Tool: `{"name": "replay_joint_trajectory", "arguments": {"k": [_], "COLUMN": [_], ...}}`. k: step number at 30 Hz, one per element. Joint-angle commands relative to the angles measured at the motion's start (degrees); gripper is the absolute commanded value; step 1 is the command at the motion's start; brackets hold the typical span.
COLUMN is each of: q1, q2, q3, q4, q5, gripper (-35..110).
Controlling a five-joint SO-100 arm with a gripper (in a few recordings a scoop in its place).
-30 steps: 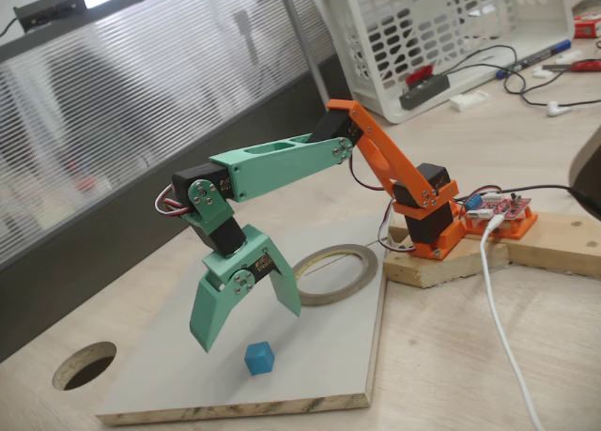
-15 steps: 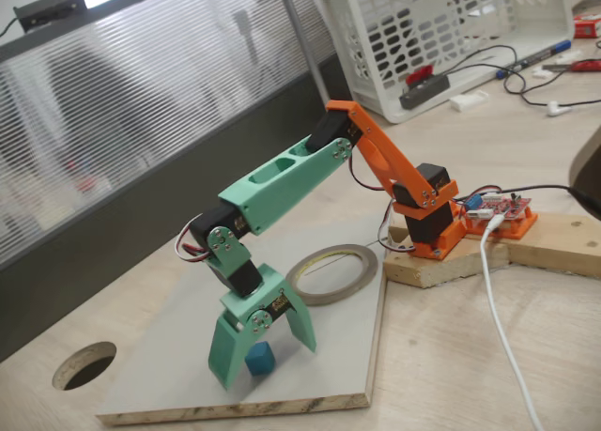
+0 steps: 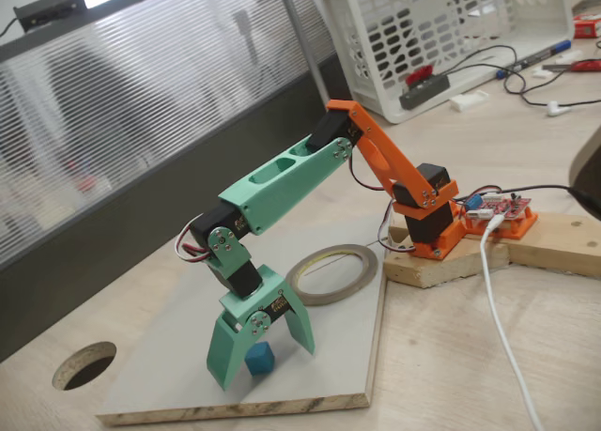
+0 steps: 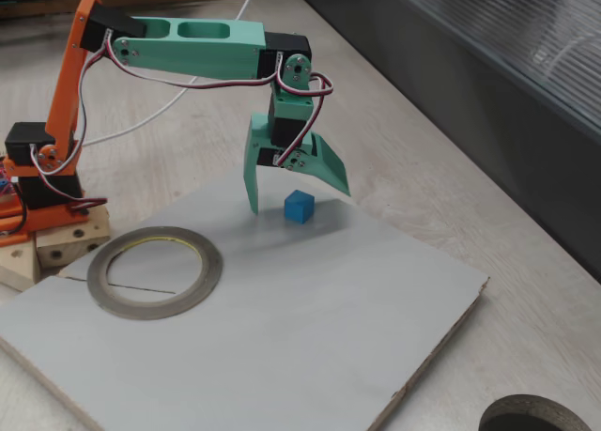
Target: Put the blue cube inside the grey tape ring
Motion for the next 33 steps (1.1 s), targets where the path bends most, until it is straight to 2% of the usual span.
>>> {"name": "replay_joint_trajectory", "arguments": {"k": [1, 24, 33], "q1": [-0.5, -0.4, -0.4], "q2": [1.6, -5.4, -7.6], "q3": [-1.0, -9.9, -13.6], "q4": [0.6, 7.0, 9.1], "q5": [0.6, 0.1, 0.4], "gripper": [95, 95, 73]}}
